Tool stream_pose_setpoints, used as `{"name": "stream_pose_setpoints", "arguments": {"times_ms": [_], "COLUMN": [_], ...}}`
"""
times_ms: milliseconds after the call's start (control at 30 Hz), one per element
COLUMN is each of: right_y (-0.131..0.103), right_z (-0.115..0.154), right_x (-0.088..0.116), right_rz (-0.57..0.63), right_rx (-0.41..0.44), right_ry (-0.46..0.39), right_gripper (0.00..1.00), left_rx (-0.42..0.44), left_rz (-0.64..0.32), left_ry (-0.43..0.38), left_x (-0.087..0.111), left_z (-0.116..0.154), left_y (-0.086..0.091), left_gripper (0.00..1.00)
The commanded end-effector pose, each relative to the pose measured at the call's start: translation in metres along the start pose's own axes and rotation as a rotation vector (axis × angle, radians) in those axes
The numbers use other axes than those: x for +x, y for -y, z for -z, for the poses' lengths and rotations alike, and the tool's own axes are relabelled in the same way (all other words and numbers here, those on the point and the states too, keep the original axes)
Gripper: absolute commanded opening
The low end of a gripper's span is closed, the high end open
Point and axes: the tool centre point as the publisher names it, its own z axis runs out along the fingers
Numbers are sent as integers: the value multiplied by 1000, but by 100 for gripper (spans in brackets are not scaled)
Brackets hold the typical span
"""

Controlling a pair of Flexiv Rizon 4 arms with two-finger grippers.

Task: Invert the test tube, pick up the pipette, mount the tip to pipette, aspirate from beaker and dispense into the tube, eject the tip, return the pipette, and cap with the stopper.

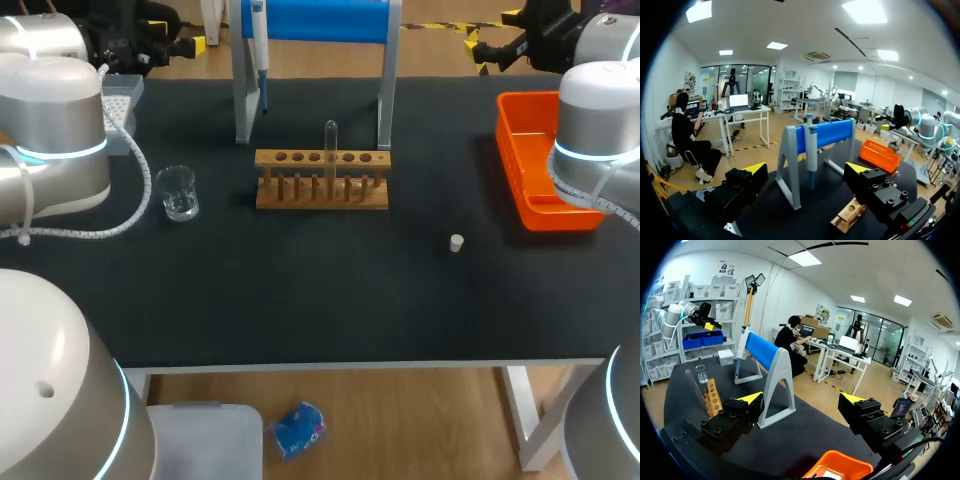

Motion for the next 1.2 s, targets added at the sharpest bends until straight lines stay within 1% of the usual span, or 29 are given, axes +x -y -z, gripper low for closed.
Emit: {"name": "stream_pose_setpoints", "arguments": {"times_ms": [33,100,133,167,233,333,400,433,933,967,1067,1100,1200], "right_y": [-8,-14,-17,-20,-23,-27,-32,-34,-34,-34,-28,-25,-16], "right_z": [12,22,27,33,44,63,75,81,81,81,77,77,73], "right_x": [6,13,17,21,31,48,58,60,60,60,80,88,108], "right_rz": [7,31,37,42,35,43,54,58,58,58,85,89,80], "right_rx": [-67,-105,-127,-146,-172,-221,-258,-260,-260,-260,-258,-262,-273], "right_ry": [-77,-138,-171,-196,-248,-330,-407,-445,-445,-445,-527,-544,-592], "right_gripper": [100,100,100,100,100,100,100,100,100,100,100,100,100], "left_rx": [35,37,31,26,21,0,-27,-37,-37,-39,-32,-35,-59], "left_rz": [-32,-61,-77,-94,-128,-176,-212,-245,-245,-242,-220,-222,-206], "left_ry": [-93,-151,-161,-194,-230,-303,-367,-362,-362,-375,-407,-407,-440], "left_x": [8,16,19,23,31,44,55,58,58,63,78,83,100], "left_z": [19,26,28,31,37,45,52,54,54,54,51,49,43], "left_y": [-4,-3,-3,-4,-4,-6,-7,-7,-7,-8,-18,-23,-38], "left_gripper": [100,100,100,100,100,100,100,100,100,100,100,100,100]}}
